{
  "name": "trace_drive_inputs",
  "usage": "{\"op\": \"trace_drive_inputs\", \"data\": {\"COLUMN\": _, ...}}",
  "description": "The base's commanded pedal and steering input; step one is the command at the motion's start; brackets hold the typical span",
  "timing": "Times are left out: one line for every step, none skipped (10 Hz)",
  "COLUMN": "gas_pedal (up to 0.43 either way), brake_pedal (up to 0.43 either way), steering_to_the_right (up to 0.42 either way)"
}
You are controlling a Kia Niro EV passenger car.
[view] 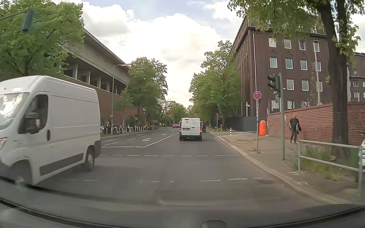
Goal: Follow the waypoints while adhering to traffic rules and regulations
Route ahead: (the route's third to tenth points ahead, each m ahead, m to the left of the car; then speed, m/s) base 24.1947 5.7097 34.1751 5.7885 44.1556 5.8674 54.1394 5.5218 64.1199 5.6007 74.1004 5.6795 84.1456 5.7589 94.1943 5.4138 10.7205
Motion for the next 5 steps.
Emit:
{"op": "trace_drive_inputs", "data": {"gas_pedal": 0.15, "brake_pedal": 0.018, "steering_to_the_right": -0.001}}
{"op": "trace_drive_inputs", "data": {"gas_pedal": 0.15, "brake_pedal": 0.018, "steering_to_the_right": 0.0}}
{"op": "trace_drive_inputs", "data": {"gas_pedal": 0.15, "brake_pedal": 0.024, "steering_to_the_right": 0.0}}
{"op": "trace_drive_inputs", "data": {"gas_pedal": 0.15, "brake_pedal": 0.024, "steering_to_the_right": -0.001}}
{"op": "trace_drive_inputs", "data": {"gas_pedal": 0.13, "brake_pedal": 0.024, "steering_to_the_right": -0.001}}
